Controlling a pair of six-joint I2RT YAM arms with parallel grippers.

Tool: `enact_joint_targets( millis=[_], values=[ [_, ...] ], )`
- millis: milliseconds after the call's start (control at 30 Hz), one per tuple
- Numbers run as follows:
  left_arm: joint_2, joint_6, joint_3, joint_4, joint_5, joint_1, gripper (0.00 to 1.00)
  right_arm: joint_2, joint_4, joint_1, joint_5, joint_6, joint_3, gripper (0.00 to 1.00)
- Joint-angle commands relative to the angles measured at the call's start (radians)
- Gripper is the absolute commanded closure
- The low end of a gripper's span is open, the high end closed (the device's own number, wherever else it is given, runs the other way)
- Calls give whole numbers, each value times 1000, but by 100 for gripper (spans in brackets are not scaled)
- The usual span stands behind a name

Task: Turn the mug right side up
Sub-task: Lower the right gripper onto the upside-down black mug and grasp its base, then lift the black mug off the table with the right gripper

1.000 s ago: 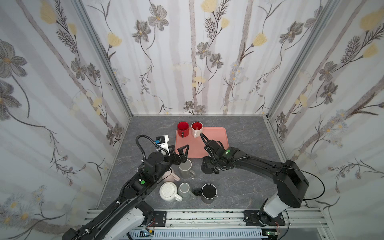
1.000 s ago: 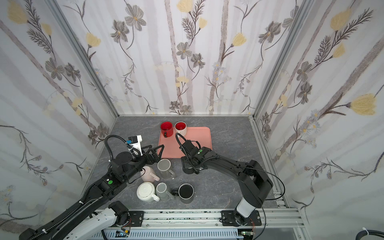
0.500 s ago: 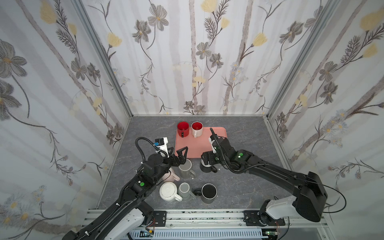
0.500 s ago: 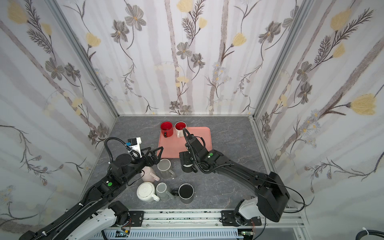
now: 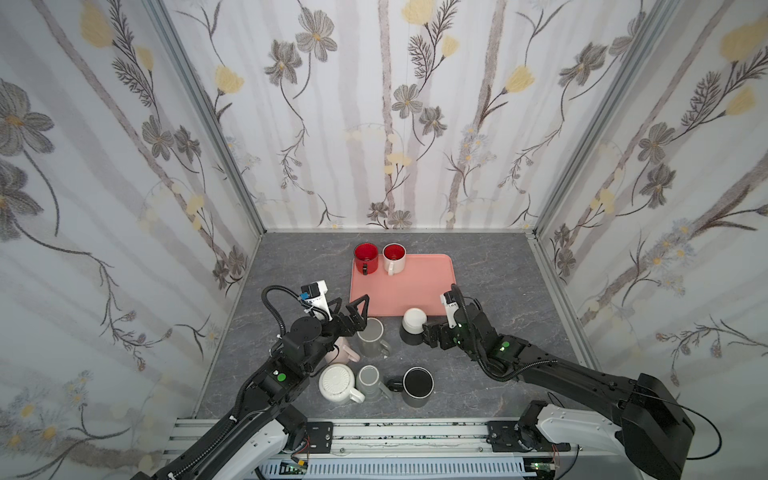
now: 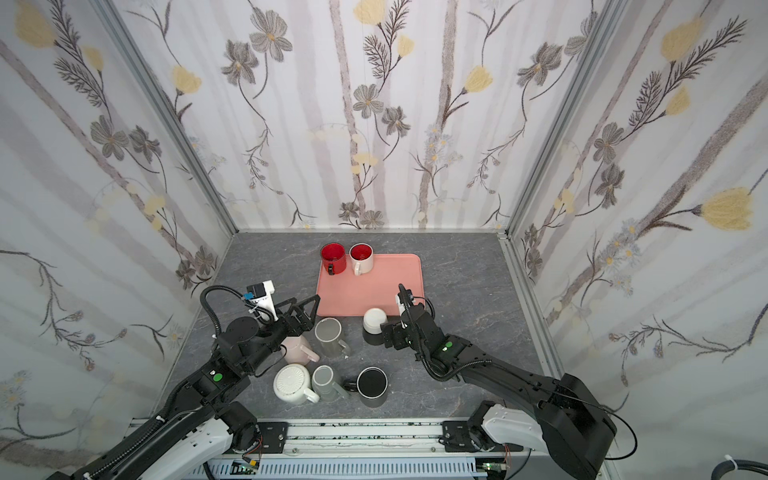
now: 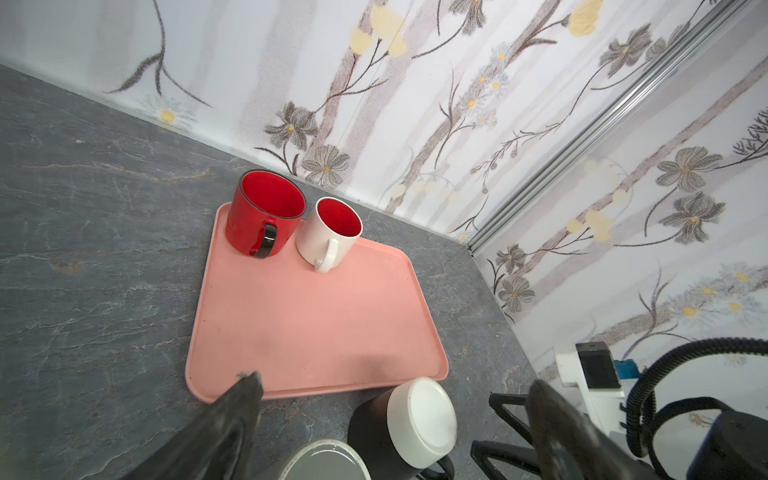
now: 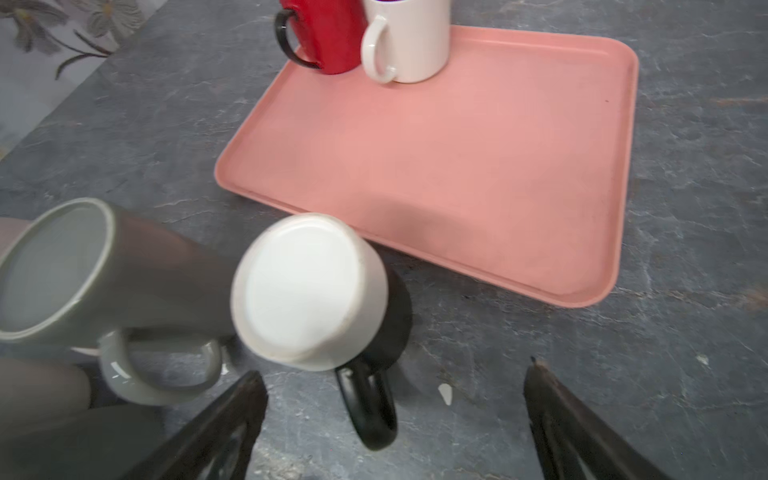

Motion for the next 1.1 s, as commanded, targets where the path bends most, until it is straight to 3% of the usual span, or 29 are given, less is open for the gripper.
enact_joint_targets(
  millis=[0, 200, 467, 633, 1067],
  values=[
    [-5, -7, 0, 37, -14, 3, 0, -9, 70, -17, -35, -40, -25, 13],
    [29, -10, 17, 12, -4, 5, 0, 40, 66, -18, -161, -128, -3, 25],
    [57, -13, 21, 20, 25, 9, 0, 138, 89, -15, -246, -146, 2, 36],
    [57, -12, 23, 17, 26, 12, 0, 176, 93, -1, -215, -145, 11, 48],
    [67, -19, 22, 25, 38, 14, 0, 257, 47, 76, -87, -168, 65, 67]
  ],
)
